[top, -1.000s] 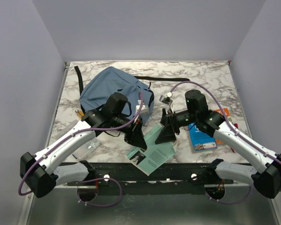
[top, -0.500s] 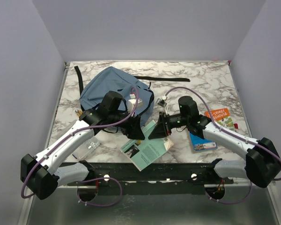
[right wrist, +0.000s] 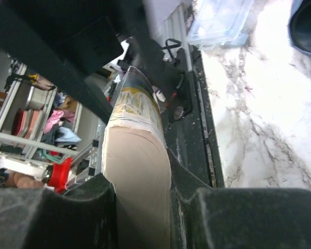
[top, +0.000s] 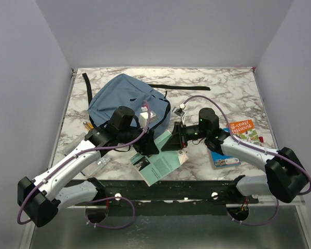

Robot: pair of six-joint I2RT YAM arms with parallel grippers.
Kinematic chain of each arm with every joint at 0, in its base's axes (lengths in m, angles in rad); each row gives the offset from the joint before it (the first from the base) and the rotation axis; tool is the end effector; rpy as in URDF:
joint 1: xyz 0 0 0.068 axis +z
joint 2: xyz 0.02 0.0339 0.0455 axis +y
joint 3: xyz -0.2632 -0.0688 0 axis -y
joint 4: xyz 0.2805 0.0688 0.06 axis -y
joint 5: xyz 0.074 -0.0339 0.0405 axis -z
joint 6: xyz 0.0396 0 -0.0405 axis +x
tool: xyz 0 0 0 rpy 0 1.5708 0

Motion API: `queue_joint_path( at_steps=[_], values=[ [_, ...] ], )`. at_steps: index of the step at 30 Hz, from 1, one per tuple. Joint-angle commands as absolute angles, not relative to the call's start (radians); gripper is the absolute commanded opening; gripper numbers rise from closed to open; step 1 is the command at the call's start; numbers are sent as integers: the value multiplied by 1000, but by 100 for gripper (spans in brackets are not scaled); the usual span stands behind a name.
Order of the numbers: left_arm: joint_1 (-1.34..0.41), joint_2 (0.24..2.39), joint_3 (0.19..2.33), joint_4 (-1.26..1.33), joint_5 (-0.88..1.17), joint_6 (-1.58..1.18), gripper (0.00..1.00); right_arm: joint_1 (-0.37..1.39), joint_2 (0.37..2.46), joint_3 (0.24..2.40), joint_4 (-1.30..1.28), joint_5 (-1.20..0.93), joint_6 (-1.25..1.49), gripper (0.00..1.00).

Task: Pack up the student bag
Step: Pick up the book from the center of the board.

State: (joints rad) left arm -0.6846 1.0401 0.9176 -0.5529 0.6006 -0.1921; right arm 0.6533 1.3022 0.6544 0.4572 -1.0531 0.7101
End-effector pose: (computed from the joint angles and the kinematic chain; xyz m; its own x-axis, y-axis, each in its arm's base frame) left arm 0.1840 -0.1791 0.2991 -0.6403 0.3193 -0.6986 0.7550 0.4290 -0.4958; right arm 0.2188 0.2108 0.2281 -0.7519 -0.1692 -0.6372 -0.6438 -0.0202 0.7649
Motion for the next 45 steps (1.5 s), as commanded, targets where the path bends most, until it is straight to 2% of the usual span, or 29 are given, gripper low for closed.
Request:
queue_joint_path(
  at_steps=[1, 3, 6, 10, 13, 16, 21, 24, 27, 31, 33, 34, 35, 37, 38, 41, 45],
  values=[
    [-697, 1038, 925, -538, 474, -163, 25, 660, 1308, 717, 350, -947, 610, 32],
    [-706, 1027, 931, -549, 381, -163, 20, 659, 1321, 802, 69, -683, 490, 62],
    [-747, 1022, 938, -552, 196, -184, 14, 658, 1340, 881, -153, -391, 473, 78],
    [-882, 1065, 972, -564, -81, -211, 11, 655, 1272, 879, -239, -54, 548, 94],
    [-933, 1145, 1002, -585, -164, -260, 11, 649, 1193, 873, -350, 233, 624, 100],
    [-975, 1216, 1018, -601, -208, -284, 13, 627, 1089, 837, -400, 345, 649, 100],
    [-1015, 1313, 1006, -591, -204, -327, 34, 614, 926, 763, -366, 325, 638, 100],
    [-1037, 1373, 999, -582, -215, -342, 44, 612, 880, 730, -344, 311, 640, 100],
    [-1059, 1401, 997, -575, -228, -357, 58, 612, 881, 726, -351, 306, 636, 100],
    [-1072, 1445, 994, -567, -209, -357, 61, 611, 882, 722, -351, 291, 635, 100],
    [-1077, 1448, 995, -570, -213, -349, 58, 612, 886, 722, -339, 267, 622, 100],
    [-1078, 1438, 994, -572, -220, -346, 53, 612, 893, 721, -331, 242, 608, 100],
    [-1077, 1421, 996, -574, -222, -333, 46, 612, 904, 724, -324, 216, 584, 100],
    [-1072, 1388, 1015, -597, -222, -298, 23, 611, 938, 739, -332, 175, 564, 100],
    [-1065, 1369, 1035, -620, -214, -281, 17, 612, 952, 743, -329, 139, 555, 100],
    [-1033, 1304, 1084, -689, -144, -189, 12, 612, 983, 762, -303, -65, 502, 100],
    [-963, 1179, 1083, -706, 148, -87, 6, 612, 952, 751, -168, -497, 443, 100]
  ],
)
